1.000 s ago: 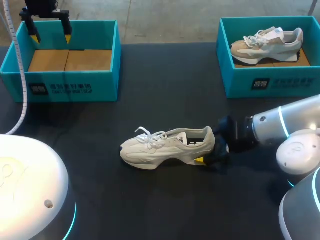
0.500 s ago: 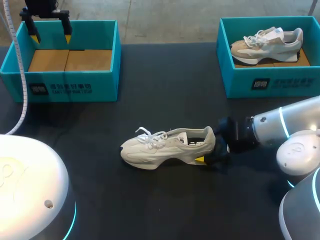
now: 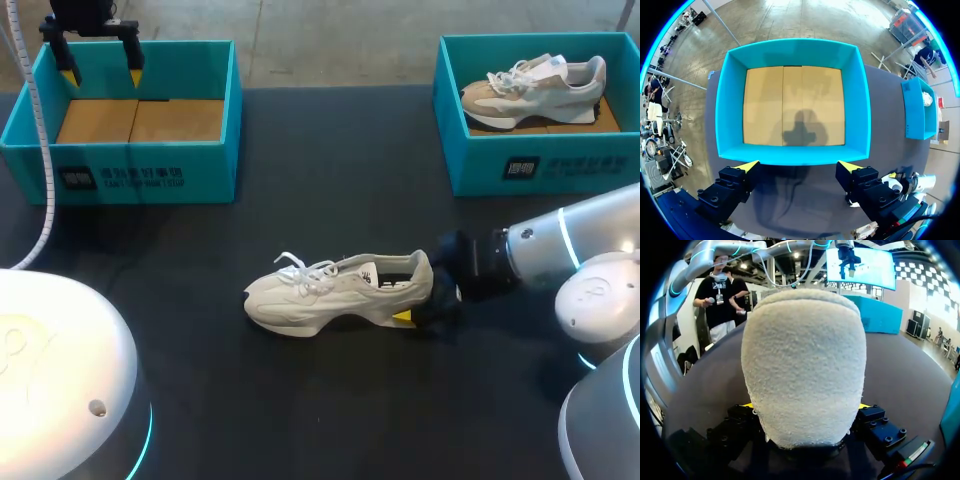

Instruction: Take the shoe out of the shoebox, open the shoe tongue, remove and reinsert the insole, then place the shoe into the shoebox

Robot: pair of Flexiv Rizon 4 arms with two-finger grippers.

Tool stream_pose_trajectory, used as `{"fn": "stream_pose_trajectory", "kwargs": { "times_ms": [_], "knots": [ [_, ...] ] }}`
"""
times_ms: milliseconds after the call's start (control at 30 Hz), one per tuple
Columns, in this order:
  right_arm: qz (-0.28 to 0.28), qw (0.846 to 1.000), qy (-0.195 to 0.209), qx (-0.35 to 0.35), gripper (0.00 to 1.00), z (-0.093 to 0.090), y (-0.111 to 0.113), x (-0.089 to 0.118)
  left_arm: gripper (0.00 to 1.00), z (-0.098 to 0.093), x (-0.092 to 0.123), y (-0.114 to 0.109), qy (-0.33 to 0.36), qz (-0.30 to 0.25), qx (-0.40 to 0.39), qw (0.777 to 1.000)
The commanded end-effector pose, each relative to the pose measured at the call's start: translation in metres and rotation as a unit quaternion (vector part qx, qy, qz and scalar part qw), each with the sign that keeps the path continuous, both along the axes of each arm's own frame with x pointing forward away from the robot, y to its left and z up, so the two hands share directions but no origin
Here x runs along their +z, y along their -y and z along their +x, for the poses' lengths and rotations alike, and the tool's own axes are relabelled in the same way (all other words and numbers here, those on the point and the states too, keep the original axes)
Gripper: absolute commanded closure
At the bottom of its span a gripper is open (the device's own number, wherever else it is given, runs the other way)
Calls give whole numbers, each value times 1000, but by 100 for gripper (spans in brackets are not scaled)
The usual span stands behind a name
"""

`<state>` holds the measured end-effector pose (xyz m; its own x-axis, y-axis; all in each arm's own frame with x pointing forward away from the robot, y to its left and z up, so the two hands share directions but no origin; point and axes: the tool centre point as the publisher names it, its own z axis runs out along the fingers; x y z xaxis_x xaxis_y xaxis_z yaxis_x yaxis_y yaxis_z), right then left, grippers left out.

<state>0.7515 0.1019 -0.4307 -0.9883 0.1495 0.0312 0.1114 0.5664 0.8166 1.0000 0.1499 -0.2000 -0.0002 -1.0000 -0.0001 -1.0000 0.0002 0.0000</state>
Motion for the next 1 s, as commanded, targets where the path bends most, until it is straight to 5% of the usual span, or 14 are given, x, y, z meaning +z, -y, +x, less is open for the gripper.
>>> {"fn": "stream_pose_trajectory", "kwargs": {
  "times_ms": [33, 733, 1000],
  "knots": [
    [-2, 1000, 0, -1, 100, 4, 1, -6, 0, 0, 0, 0, 0, 0, 0, 1000],
    [-2, 1000, 0, -1, 100, 4, 1, -6, 0, 0, 0, 0, 0, 0, 0, 1000],
    [-2, 1000, 0, -1, 100, 4, 1, -6, 0, -33, 0, 27, 13, 0, 16, 1000]
  ]
}}
